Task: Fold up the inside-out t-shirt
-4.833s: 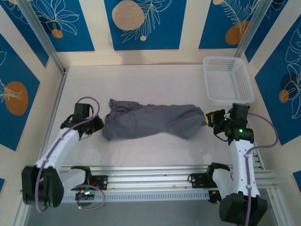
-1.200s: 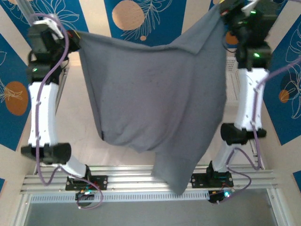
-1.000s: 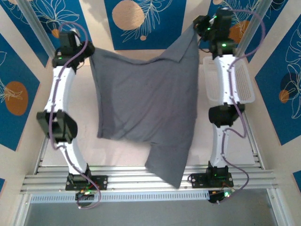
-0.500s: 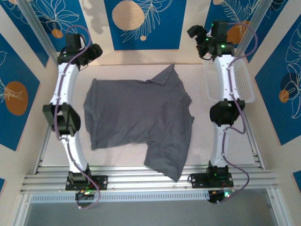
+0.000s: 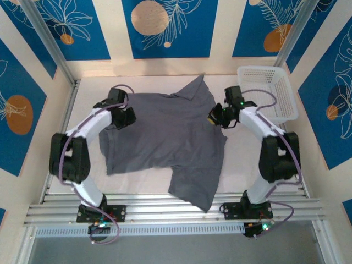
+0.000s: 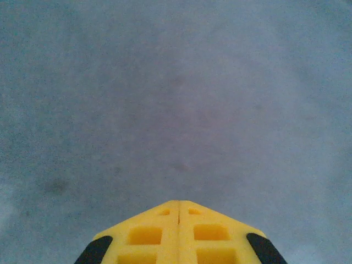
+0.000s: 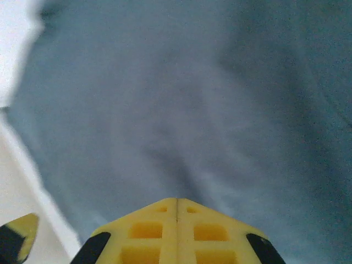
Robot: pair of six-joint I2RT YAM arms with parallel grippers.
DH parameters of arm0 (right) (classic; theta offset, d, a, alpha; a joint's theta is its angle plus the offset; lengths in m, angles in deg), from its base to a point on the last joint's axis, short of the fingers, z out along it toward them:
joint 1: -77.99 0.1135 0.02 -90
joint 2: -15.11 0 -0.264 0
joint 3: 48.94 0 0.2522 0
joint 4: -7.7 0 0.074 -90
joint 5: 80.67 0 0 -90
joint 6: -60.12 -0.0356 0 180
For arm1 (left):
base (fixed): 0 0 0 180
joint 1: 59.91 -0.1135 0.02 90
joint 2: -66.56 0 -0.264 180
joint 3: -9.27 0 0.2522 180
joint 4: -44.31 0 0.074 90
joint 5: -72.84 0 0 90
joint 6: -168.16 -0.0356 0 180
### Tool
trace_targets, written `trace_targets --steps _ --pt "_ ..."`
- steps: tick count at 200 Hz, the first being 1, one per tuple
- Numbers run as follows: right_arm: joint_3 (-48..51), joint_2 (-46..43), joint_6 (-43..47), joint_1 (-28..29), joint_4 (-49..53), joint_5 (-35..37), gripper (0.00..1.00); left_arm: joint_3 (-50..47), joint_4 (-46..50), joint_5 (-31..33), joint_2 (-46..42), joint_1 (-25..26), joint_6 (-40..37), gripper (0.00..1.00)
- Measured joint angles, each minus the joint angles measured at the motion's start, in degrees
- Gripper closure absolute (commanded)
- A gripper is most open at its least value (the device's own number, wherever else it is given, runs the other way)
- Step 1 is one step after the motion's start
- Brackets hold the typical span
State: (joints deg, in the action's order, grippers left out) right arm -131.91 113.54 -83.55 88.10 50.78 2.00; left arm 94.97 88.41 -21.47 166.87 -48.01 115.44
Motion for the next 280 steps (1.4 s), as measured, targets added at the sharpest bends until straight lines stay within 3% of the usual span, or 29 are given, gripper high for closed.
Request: trace_targets --steps 79,109,165,186,202,219,261,280 --pt "-13.2 20.2 -4.1 1.0 0.2 5.9 1.00 15.7 -1.3 3.4 20.9 0.0 5.1 1.00" --pt "-22.7 26.4 -5.3 1.7 2.2 9.7 1.00 24.5 -1.1 3.5 27.1 -0.7 6.4 1.00" --pt "-46.3 39.7 -5.0 2.4 10.3 12.1 1.00 32.2 -0.9 2.8 31.9 -3.5 7.6 1.00" --pt "-51.0 40.7 -3.5 2.3 13.3 12.1 1.00 33.0 -0.8 1.6 31.7 -4.6 6.6 0.86" --pt "-49.7 37.7 -1.4 2.2 13.3 12.1 0.98 32.4 -0.7 1.0 29.6 -4.9 5.8 0.74" --pt "-38.8 27.8 0.6 2.1 11.0 12.5 0.93 27.5 -1.0 0.2 21.9 -4.9 4.5 0.66" --pt "-0.6 -10.7 1.2 2.3 5.2 15.1 0.76 8.7 -1.0 3.2 -11.3 -2.8 1.7 0.65" --pt "12.9 -24.0 -0.3 3.0 5.9 15.6 0.66 1.0 0.3 6.1 -22.3 -1.2 -0.3 0.65"
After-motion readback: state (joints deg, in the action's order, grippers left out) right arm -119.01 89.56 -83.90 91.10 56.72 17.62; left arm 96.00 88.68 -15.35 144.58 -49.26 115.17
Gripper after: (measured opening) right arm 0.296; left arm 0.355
